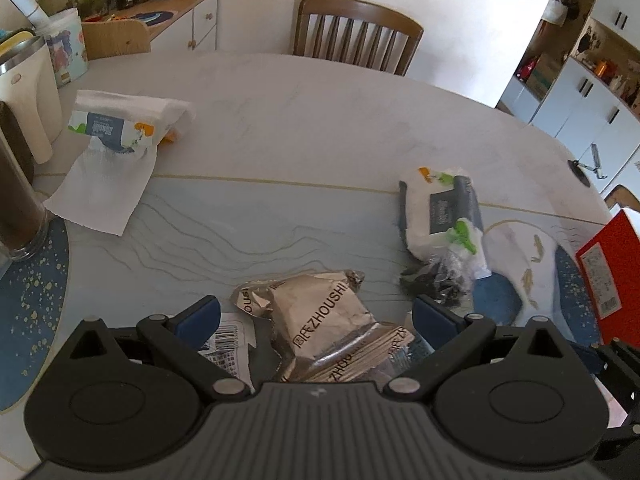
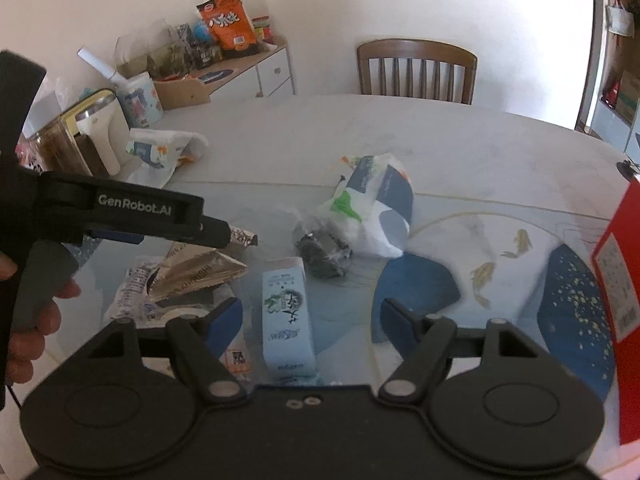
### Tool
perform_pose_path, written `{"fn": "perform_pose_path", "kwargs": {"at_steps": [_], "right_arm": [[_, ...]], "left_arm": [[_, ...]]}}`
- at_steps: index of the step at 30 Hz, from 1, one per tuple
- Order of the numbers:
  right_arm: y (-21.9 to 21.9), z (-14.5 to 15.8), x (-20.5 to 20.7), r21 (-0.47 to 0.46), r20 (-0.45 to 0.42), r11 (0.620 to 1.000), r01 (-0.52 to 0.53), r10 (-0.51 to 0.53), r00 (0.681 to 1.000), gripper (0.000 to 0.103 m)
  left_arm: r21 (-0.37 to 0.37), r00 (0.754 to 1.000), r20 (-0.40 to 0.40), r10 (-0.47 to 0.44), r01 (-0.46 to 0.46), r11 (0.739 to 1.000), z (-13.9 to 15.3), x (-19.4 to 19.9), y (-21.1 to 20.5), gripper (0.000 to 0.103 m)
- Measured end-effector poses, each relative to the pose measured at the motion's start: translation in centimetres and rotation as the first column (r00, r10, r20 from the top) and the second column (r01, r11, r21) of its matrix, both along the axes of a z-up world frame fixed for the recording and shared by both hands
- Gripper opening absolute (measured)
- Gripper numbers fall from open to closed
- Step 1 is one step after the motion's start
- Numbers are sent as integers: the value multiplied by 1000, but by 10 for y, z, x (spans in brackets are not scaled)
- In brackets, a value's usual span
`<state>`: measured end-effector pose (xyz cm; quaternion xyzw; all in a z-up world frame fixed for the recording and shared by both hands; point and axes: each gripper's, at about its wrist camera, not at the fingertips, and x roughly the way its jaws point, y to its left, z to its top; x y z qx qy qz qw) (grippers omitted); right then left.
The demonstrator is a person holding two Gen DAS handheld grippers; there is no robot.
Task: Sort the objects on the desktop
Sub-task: 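Grasp the silver ZHOUSHI bag with the left tool while the right tool grasps the milk carton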
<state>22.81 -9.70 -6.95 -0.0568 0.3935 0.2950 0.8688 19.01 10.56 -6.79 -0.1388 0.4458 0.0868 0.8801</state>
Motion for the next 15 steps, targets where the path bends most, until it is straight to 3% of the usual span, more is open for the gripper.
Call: {"fn": "perform_pose_path", "kwargs": {"at_steps": [7,15], "right_arm": [[13,-12,11,-23,-14,1000,7,-8,1000,69],[20,-18,23,-29,-35,999,17,-18,999,60]], "left_arm": [[12,999,-35,26,-26,1000,-10,9,4,102],[-6,998,-62,28,-29,1000,-18,17,4,88]]}}
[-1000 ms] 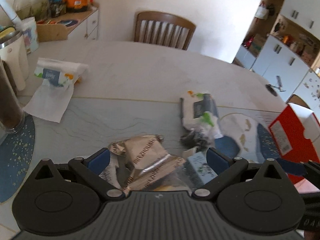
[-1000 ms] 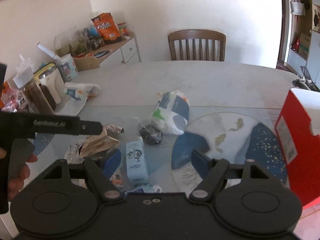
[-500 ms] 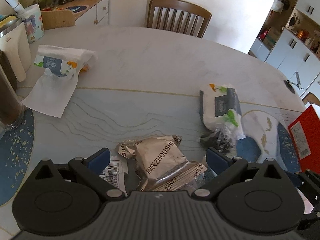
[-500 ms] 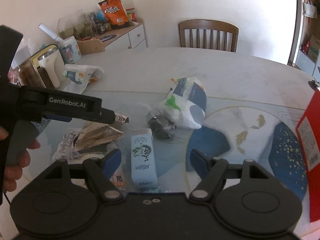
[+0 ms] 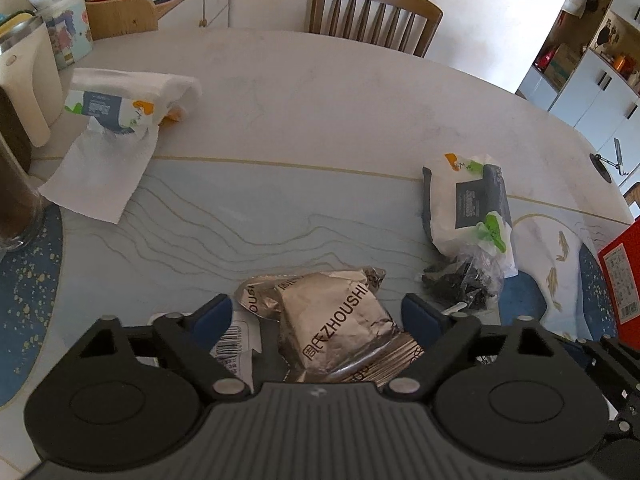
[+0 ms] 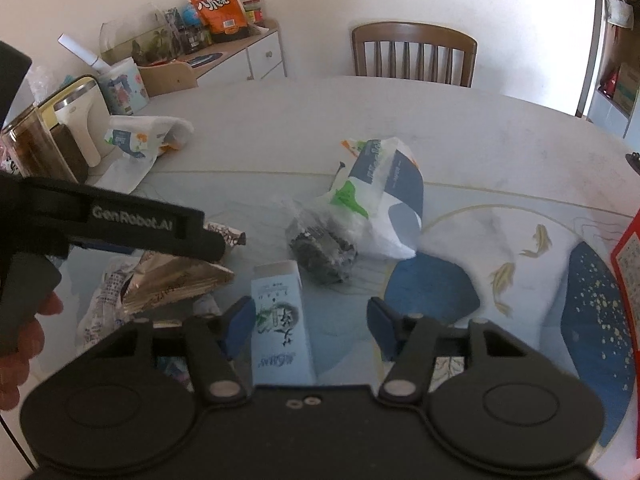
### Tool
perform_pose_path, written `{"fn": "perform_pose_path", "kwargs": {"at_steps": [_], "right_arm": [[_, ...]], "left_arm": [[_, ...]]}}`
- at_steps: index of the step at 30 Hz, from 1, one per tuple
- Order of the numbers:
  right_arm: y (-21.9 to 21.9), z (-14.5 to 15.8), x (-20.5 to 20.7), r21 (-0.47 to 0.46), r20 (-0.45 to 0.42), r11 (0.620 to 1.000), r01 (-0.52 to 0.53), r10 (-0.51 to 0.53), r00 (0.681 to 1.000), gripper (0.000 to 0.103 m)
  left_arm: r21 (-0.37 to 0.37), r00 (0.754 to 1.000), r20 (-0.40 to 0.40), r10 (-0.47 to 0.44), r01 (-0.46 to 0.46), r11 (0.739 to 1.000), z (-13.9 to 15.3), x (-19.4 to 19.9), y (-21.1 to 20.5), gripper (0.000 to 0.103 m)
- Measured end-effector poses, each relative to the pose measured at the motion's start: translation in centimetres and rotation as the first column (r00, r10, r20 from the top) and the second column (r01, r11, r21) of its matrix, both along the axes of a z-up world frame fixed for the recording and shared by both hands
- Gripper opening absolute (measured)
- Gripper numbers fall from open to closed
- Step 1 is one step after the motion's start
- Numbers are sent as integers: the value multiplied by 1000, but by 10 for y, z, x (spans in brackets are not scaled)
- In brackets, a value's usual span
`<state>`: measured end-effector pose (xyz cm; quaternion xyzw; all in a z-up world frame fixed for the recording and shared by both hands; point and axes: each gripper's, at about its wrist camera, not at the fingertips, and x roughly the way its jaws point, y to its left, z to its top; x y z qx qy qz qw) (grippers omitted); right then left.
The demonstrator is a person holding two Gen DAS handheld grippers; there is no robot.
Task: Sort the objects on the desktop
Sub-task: 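Grasp the silver ZHOUSHI bag with the left tool while the right tool grasps the milk carton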
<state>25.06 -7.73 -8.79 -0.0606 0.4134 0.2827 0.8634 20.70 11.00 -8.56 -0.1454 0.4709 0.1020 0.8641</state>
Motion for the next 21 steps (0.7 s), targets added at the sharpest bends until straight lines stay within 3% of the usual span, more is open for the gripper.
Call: {"fn": "perform_pose_path", "kwargs": {"at_steps": [5,10,14,21], "right_arm": [[9,-2,-1,-26,4,999,-28,29,1000,54],[14,-9,-1,-59,-10,998,-39,38,999,49],[15,-14,3,-59,-38,997,-40,38,999,47],[19,-14,5,-58,-45,997,-52,50,998,36]], "left_arm": [[-13,1000,-3,1,-1,1000,-3,2,-1,74],[-7,1000,-6,3,-3,1000,-4,3,-3,70],[-19,1000,-20,-4,4,1000,-6,2,-5,61],[-27,1000,-15,-3,3,1000,-6,2,-4,57]]}}
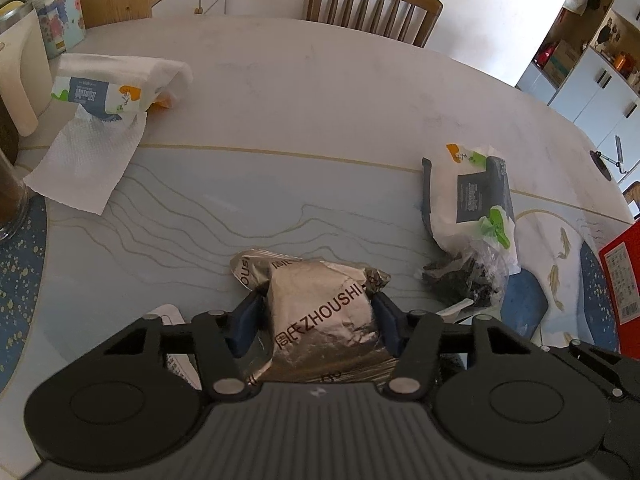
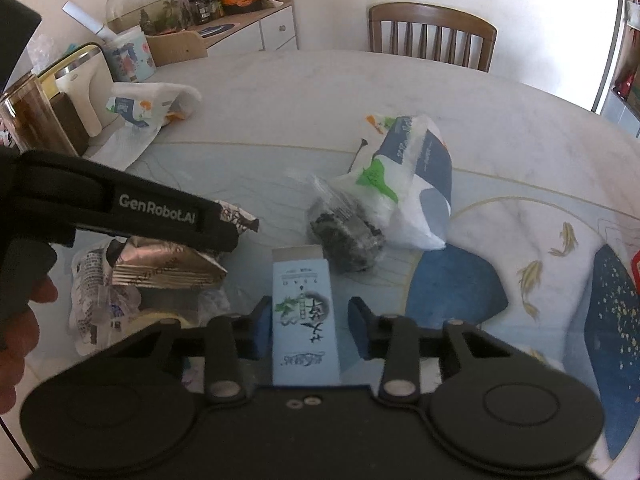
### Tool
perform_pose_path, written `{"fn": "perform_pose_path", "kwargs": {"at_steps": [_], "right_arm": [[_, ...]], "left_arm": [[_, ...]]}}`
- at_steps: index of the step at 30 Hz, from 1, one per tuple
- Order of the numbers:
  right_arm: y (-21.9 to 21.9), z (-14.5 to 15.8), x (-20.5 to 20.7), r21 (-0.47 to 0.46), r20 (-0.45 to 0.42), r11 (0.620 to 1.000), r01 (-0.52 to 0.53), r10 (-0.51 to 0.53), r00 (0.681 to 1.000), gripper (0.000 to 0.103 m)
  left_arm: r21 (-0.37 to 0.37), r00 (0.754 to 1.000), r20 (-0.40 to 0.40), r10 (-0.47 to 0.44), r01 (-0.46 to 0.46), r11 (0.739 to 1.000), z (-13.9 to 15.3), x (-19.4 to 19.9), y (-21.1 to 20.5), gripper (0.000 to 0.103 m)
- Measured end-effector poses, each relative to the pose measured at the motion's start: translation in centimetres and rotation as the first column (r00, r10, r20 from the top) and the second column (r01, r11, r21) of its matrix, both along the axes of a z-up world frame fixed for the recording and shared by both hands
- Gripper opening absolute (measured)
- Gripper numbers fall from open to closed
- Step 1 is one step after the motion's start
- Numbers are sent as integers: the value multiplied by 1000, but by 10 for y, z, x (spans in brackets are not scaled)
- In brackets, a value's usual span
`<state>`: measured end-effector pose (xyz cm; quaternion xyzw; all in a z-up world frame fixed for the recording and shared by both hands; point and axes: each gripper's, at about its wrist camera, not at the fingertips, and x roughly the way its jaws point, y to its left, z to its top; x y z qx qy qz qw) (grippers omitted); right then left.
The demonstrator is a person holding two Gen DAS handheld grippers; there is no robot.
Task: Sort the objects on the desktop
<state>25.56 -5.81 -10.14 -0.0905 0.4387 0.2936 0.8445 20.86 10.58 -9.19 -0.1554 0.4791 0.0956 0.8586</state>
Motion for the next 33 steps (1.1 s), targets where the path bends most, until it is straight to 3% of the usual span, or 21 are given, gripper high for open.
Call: {"fn": "perform_pose_path", "kwargs": {"at_steps": [2,19,33], "right_arm": [[0,1,1,5,-6,1000,-5,5,1000,29],[-14,16,0,0,3,999,39,-39,999,28],[-42,51,-11,69,7,993,93,-94,996,28]], "left_arm": [[-8,1000,4,2,-2,1000,1,0,0,54],[-39,998,62,30,-27,999,18,-14,8,49],[13,990,132,-53,52,999,50,-55,-19,49]]}}
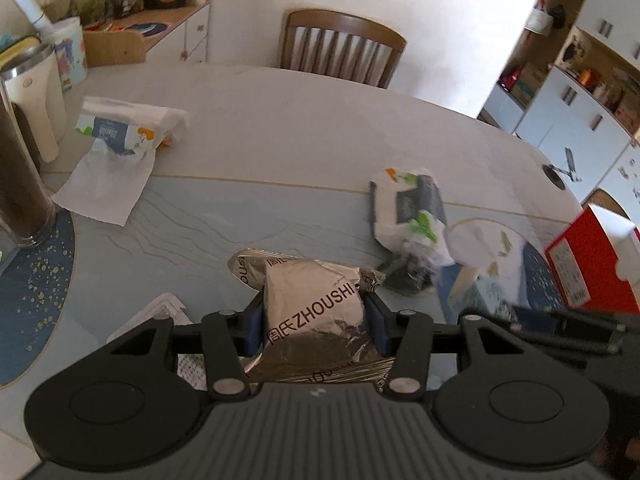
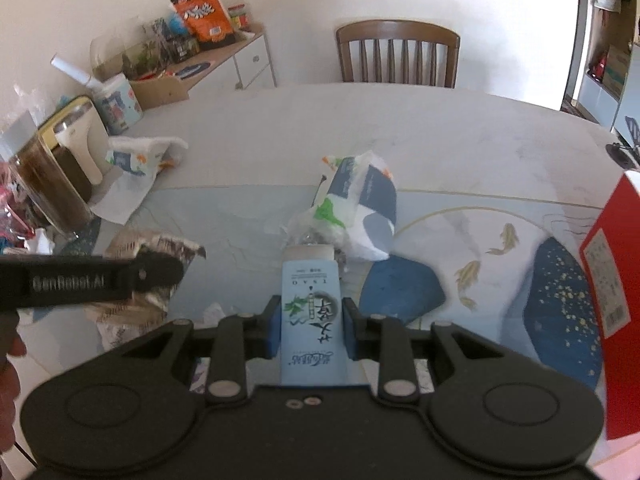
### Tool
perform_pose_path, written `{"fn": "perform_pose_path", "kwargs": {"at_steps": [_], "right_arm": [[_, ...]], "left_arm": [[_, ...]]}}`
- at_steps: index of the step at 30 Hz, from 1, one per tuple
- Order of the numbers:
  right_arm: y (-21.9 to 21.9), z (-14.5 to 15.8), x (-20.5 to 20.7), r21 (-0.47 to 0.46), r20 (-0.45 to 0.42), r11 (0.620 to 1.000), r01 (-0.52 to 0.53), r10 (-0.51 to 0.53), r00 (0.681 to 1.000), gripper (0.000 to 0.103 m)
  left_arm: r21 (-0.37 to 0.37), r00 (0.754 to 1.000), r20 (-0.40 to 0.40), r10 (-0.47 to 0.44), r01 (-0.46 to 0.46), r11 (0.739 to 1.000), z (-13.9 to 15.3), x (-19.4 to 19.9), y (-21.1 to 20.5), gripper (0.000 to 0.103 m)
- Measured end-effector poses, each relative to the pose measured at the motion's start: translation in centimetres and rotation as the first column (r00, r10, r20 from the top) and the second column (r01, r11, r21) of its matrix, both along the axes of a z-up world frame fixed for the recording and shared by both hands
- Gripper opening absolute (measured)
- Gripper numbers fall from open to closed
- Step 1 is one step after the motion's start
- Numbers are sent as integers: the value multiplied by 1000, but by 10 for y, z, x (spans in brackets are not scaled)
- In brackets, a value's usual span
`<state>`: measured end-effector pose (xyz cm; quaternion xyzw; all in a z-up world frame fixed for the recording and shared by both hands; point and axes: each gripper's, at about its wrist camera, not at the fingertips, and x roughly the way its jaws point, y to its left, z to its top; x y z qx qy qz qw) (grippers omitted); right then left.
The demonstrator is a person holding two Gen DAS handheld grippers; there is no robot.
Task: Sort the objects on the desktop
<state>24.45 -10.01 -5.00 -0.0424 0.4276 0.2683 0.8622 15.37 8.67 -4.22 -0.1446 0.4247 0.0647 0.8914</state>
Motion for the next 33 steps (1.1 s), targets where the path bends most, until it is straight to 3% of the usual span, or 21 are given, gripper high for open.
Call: {"fn": "perform_pose_path", "kwargs": {"at_steps": [18,33], "right_arm": [[-59,45,-29,76,30,995,68,-70,997,28],[-126,69,-26,112,59,986,122,-129,990,28]], "left_arm": [[65,985,55,-163,160,985,38,-32,-62,49],[94,957,98,-273,264,960,64,-17,-131,49]]}}
